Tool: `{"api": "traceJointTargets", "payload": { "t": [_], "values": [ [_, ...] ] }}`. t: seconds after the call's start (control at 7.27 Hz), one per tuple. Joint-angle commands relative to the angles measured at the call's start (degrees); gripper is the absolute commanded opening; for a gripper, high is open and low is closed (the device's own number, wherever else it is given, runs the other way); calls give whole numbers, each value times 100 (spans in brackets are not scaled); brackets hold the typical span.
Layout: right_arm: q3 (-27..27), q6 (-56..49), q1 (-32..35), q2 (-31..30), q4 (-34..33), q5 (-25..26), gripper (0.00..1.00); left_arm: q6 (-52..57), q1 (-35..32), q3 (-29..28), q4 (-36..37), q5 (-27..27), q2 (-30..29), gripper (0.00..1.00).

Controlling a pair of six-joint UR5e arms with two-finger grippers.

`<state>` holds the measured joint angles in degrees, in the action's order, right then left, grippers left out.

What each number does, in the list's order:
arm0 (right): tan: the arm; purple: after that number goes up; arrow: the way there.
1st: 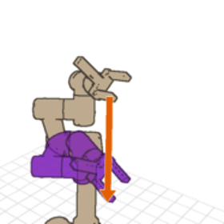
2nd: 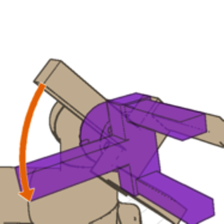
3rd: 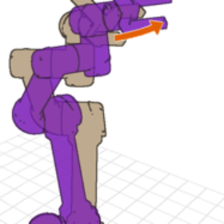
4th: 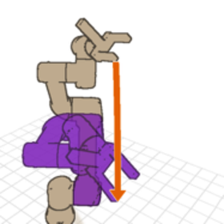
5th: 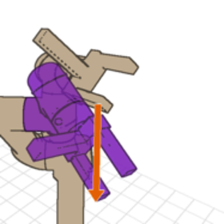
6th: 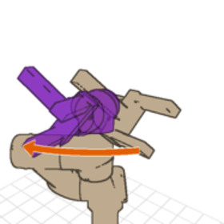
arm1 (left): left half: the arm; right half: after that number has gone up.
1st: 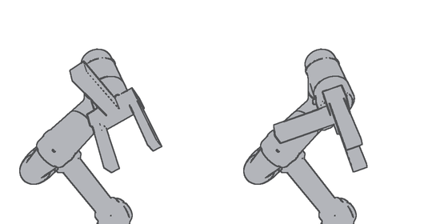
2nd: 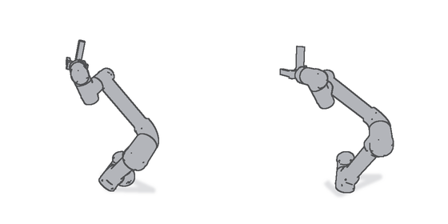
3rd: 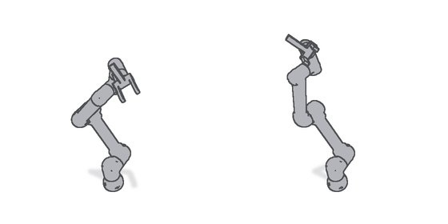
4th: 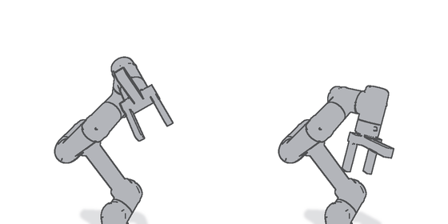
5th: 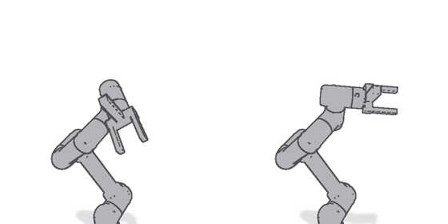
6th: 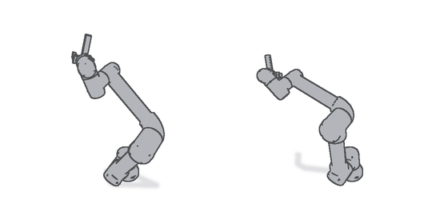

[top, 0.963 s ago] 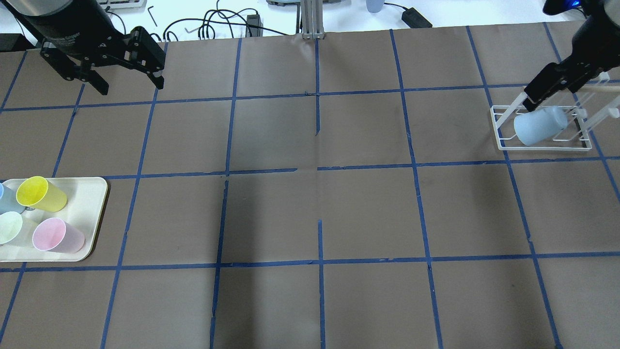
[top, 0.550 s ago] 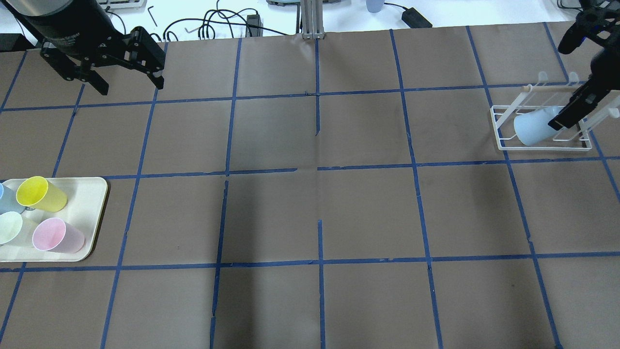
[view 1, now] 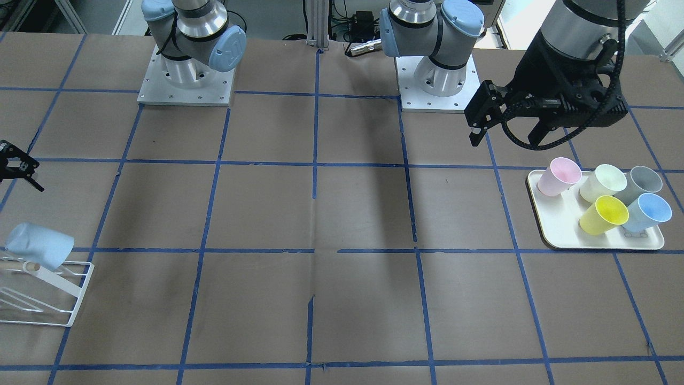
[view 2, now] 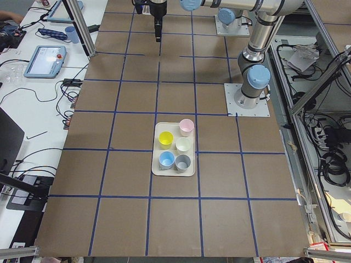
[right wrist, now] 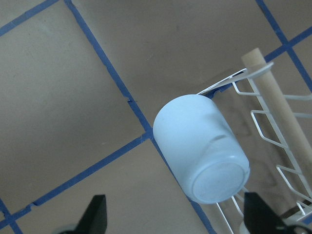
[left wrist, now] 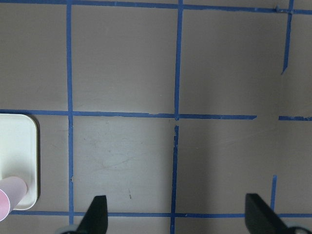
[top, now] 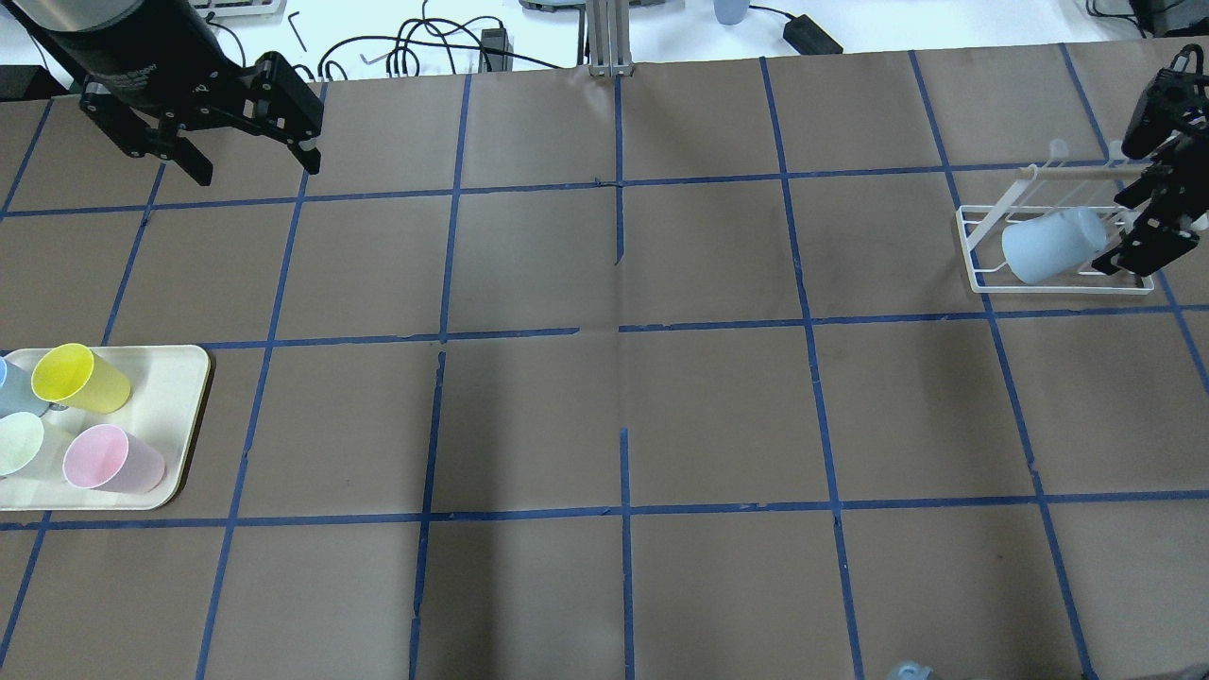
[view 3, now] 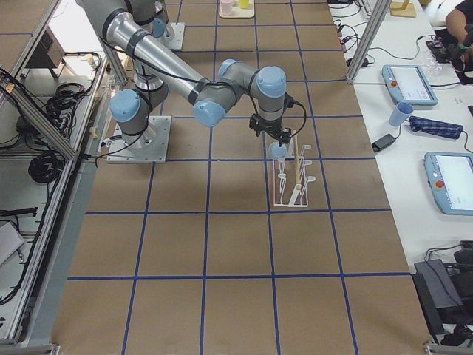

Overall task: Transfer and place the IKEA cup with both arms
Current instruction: 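Lower the right gripper around the light blue cup and close it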

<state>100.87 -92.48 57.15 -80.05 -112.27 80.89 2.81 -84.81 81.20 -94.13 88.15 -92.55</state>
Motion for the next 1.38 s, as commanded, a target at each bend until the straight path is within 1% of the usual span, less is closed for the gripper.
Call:
{"api": "traceJointTargets", "payload": {
  "t": [0.0,0.14,0.55,0.83,1.24],
  "values": [
    [-23,-296,-20,252,-197,-266,100,0,-1,1,0,0,9,100],
    [-23,-297,-20,349,-390,-284,100,0,-1,10,-9,0,9,100],
    [-49,-270,-20,464,-480,-293,100,0,-1,10,-9,9,9,100],
    [-190,-235,-20,656,-472,-460,100,0,-1,10,-9,9,9,100],
    [-173,-261,-20,832,-480,-469,100,0,-1,19,-9,9,9,100]
  ]
}}
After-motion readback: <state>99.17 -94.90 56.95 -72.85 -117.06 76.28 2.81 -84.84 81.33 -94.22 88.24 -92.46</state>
